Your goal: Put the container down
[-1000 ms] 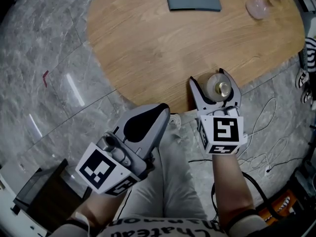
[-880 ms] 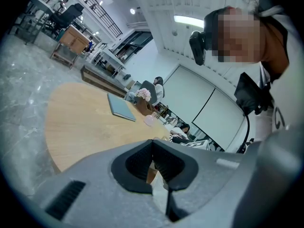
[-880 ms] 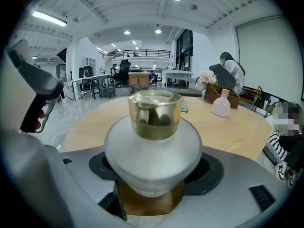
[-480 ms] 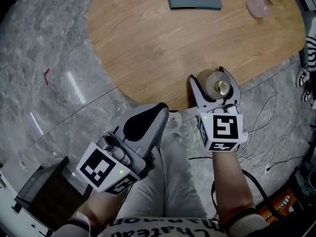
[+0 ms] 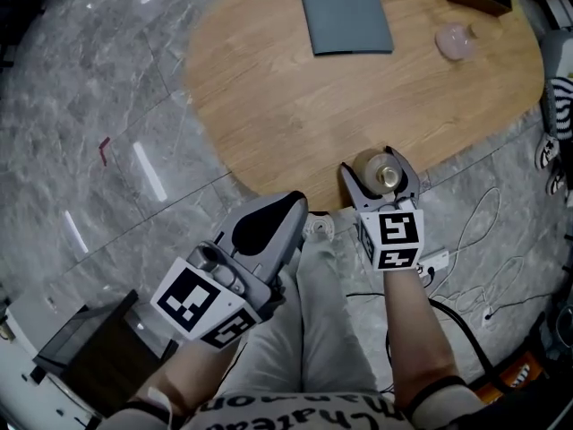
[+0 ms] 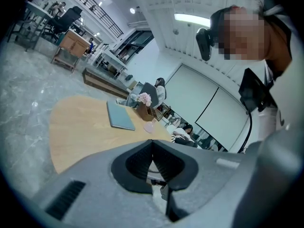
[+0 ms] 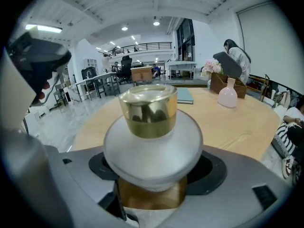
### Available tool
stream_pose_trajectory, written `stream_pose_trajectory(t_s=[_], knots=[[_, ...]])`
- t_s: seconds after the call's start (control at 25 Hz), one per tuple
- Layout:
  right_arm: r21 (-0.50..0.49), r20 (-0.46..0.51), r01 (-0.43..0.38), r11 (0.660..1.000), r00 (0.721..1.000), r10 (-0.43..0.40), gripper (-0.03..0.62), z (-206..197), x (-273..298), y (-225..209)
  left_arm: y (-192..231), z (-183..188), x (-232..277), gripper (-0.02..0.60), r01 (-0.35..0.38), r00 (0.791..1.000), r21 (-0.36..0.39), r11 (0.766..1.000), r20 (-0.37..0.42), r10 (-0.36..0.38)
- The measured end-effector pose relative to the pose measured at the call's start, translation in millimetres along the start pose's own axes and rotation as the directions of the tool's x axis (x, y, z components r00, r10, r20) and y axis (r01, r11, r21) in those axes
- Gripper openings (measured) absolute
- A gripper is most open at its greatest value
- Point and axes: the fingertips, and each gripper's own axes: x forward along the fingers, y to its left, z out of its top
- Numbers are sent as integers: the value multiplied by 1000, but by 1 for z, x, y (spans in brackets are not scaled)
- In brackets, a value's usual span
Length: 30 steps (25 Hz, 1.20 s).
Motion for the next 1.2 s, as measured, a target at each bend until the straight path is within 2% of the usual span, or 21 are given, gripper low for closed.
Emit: stream_pose_trajectory(t_s=[0.2,0.4,0.68,0.84,0.96,1.08,1.2], knots=[[2,-57,-12,1000,998,12,330,0,-2,1,-15,36,-4,14,-5,1000,19,1000,23,4],[54,-114,-3,999,993,9,330,-2,-8,1,-29,79,-16,15,-18,997,52,998,74,14],[79,-129,14,997,992,-3,330,26,-37,-2,-50,129,-40,15,-43,993,87,995,114,33],[160,-117,-1,987,993,20,330,52,-65,-4,-74,170,-48,15,-31,988,104,994,151,15],[188,-110,-9,982,993,30,330,78,-85,-9,-95,207,-52,15,9,980,105,994,195,-30],[213,-87,10,977,996,9,328,111,-101,-22,-117,244,-55,15,62,966,106,992,242,-87],[239,-50,41,970,998,-30,328,149,-122,-36,-137,274,-61,15,70,960,131,989,262,-103]])
